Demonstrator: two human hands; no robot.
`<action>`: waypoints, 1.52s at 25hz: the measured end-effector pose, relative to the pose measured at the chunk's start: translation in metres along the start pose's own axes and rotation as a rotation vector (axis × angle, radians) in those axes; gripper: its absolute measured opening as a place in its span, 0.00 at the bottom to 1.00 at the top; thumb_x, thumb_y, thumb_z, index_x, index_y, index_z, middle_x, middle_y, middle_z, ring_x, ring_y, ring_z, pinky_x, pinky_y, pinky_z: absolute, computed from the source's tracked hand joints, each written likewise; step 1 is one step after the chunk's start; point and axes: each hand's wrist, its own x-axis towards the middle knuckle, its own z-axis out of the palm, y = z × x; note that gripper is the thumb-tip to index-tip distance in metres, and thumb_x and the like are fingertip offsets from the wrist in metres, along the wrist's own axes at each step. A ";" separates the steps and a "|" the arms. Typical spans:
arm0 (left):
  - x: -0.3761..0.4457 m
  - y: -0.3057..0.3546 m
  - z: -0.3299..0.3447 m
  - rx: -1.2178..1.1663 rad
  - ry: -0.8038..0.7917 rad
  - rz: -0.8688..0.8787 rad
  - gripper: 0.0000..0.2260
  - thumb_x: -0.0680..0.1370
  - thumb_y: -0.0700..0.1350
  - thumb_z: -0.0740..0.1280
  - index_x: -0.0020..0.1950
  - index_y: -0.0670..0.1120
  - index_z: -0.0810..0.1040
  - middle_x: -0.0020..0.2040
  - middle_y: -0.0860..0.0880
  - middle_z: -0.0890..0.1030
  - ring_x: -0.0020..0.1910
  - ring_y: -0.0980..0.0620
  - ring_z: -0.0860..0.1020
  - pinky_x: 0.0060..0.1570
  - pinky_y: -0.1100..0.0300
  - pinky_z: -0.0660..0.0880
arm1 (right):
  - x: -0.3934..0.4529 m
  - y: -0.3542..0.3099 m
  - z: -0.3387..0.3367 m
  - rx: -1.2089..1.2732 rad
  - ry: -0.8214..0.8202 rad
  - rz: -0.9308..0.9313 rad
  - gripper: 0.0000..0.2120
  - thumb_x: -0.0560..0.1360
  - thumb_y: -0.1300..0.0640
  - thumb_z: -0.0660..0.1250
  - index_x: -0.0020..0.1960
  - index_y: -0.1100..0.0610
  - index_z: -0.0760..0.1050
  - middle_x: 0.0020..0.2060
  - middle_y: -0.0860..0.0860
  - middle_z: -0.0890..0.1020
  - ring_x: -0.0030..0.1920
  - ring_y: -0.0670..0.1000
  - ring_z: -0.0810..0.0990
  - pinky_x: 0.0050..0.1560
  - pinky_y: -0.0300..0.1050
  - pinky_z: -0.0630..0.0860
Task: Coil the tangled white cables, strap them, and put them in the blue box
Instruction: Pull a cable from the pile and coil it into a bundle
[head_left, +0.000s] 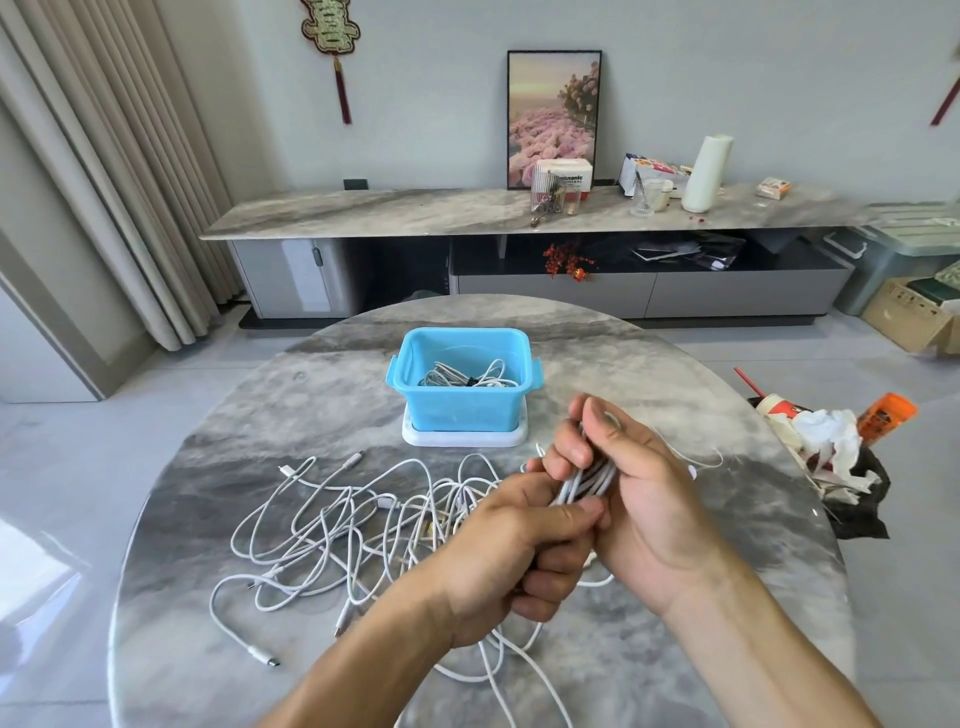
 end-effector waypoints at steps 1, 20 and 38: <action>0.000 0.001 0.000 -0.012 -0.001 -0.007 0.07 0.75 0.50 0.63 0.41 0.49 0.73 0.28 0.50 0.58 0.23 0.56 0.55 0.22 0.70 0.52 | 0.000 0.001 -0.001 0.006 0.010 0.001 0.05 0.77 0.56 0.62 0.46 0.57 0.73 0.31 0.51 0.74 0.34 0.51 0.79 0.49 0.50 0.71; 0.003 0.010 0.000 0.022 0.270 0.370 0.16 0.80 0.55 0.59 0.36 0.48 0.70 0.25 0.54 0.62 0.21 0.57 0.59 0.21 0.65 0.62 | -0.002 0.002 -0.002 -0.150 -0.265 0.053 0.27 0.75 0.40 0.66 0.65 0.58 0.75 0.54 0.56 0.82 0.53 0.54 0.80 0.51 0.47 0.76; -0.020 0.047 -0.051 0.633 0.752 0.573 0.21 0.85 0.51 0.56 0.35 0.42 0.73 0.24 0.53 0.71 0.20 0.57 0.62 0.24 0.64 0.58 | 0.002 -0.009 -0.018 -0.475 -0.188 0.089 0.15 0.64 0.60 0.76 0.51 0.59 0.81 0.25 0.48 0.67 0.23 0.45 0.60 0.23 0.36 0.58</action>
